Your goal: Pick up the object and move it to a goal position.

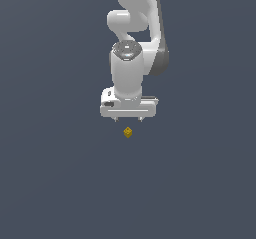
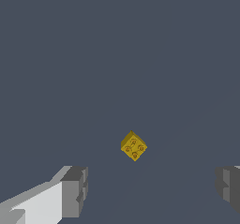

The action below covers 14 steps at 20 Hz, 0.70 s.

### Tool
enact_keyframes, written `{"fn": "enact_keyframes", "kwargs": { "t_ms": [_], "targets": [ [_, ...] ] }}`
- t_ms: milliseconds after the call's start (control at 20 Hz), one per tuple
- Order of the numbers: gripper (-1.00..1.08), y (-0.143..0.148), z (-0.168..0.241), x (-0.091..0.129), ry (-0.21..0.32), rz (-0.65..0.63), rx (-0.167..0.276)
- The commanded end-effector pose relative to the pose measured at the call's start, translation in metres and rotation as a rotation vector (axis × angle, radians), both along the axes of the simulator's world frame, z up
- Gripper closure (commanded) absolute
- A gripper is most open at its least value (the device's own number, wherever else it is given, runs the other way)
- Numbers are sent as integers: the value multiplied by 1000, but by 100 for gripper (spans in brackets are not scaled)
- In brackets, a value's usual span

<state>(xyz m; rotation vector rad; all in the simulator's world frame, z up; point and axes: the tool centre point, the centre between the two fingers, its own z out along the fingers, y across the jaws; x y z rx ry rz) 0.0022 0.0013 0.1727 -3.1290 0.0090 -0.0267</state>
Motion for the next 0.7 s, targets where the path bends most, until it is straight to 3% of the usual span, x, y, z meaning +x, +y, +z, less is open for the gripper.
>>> {"fn": "enact_keyframes", "kwargs": {
  "t_ms": [0, 650],
  "targets": [
    [-92, 0, 0, 0, 0, 0, 0],
    [-92, -10, -5, -12, 39, 2, 8]
  ]
}}
